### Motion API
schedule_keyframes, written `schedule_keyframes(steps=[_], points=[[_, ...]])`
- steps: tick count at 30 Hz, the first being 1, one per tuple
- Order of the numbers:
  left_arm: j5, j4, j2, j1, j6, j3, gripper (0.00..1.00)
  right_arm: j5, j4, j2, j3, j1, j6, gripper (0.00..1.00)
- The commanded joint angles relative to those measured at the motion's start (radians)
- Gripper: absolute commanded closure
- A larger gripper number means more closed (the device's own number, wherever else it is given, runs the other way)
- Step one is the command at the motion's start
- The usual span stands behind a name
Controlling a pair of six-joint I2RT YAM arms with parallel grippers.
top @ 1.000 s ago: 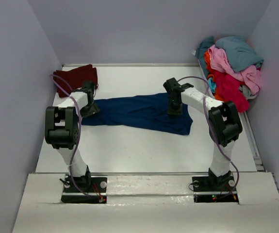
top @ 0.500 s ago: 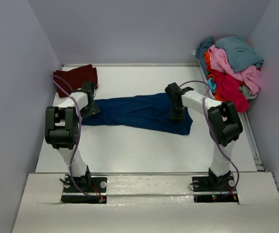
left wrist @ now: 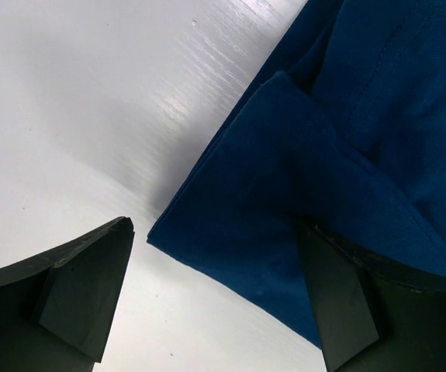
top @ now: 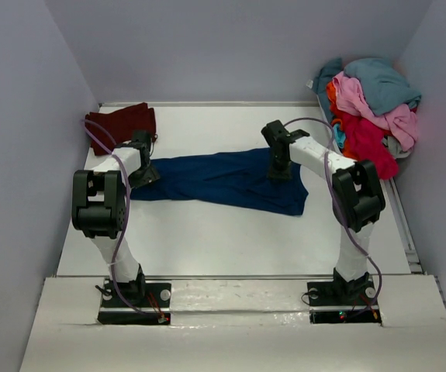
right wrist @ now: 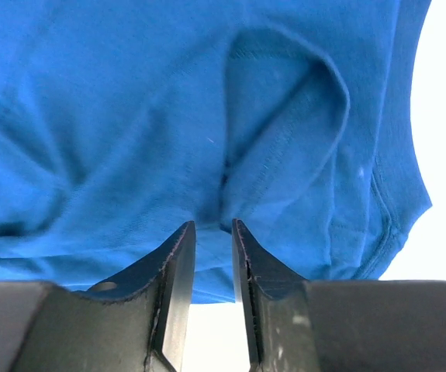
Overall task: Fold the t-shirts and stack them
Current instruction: Fold the other side of the tshirt into a rectangle
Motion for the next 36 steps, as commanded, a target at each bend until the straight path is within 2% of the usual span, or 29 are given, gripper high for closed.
schedule_keyframes(steps=[1, 5, 24, 28, 36], points=[[-0.029, -0.003, -0.032, 0.001, 0.007, -0.019, 0.01, 0.006, -0.021, 0.024, 0.089, -0.004, -0.023, 0.67], [-0.029, -0.002, -0.031, 0.001, 0.010, -0.014, 0.01, 0.012, -0.037, 0.044, 0.110, -0.004, -0.025, 0.66], [-0.027, -0.002, -0.017, 0.001, 0.011, -0.008, 0.01, -0.001, -0.003, 0.021, 0.014, -0.004, -0.008, 0.66], [-0.030, -0.002, -0.020, 0.001, 0.011, -0.011, 0.01, -0.026, 0.009, 0.030, 0.001, -0.004, -0.006, 0.72], [-0.033, -0.005, -0.022, 0.001, 0.011, -0.011, 0.01, -0.043, 0.020, 0.023, -0.011, -0.004, -0.002, 0.76]])
